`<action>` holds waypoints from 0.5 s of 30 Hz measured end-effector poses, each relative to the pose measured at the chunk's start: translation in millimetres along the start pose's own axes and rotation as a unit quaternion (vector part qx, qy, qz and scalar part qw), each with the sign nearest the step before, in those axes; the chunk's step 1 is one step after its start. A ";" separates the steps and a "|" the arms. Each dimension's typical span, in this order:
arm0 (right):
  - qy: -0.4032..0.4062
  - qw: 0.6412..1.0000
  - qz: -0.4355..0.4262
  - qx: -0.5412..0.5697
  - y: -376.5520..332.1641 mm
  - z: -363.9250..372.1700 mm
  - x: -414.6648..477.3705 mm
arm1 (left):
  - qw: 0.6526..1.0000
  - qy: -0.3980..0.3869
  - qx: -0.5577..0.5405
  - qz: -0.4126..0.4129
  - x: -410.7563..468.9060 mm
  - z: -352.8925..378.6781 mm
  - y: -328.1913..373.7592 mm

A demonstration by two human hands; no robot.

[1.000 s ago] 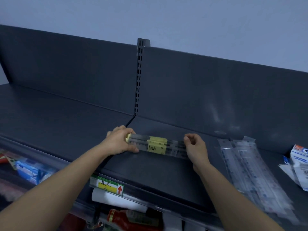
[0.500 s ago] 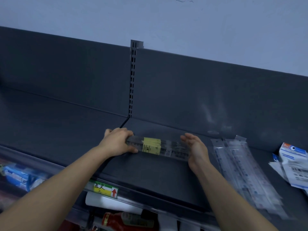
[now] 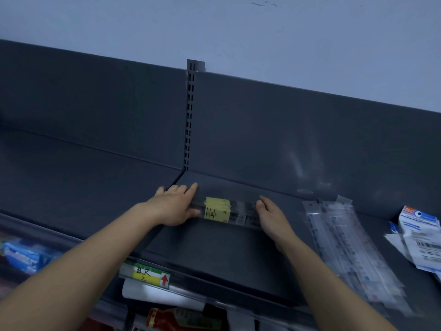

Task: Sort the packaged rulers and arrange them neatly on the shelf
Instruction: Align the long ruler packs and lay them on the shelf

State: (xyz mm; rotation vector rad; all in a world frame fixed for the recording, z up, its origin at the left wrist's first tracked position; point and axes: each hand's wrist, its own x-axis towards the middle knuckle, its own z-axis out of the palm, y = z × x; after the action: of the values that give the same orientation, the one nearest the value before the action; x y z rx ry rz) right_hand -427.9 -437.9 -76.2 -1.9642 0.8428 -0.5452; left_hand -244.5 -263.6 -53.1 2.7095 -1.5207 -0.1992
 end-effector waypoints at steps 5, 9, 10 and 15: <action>-0.012 0.997 -0.064 -0.040 3.2 -2.4 -2.2 | 0.996 0.087 -0.022 0.027 -1.0 7.3 -11.1; 0.000 0.996 -0.080 -0.039 8.4 -1.2 1.0 | 0.993 0.080 -0.076 0.046 6.3 4.2 -19.1; 0.003 0.996 -0.082 -0.042 8.1 -0.4 2.0 | 0.992 0.078 -0.082 0.053 9.1 3.3 -20.3; 0.021 0.993 -0.069 -0.094 6.9 6.0 10.9 | 0.993 0.062 -0.084 0.062 24.6 -0.1 -24.0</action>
State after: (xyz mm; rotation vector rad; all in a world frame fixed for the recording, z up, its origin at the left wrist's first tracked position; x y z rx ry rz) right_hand -419.0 -445.1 -84.7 -2.2017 0.8141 -0.6085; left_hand -211.4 -271.9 -57.5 2.4427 -1.5540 -0.1451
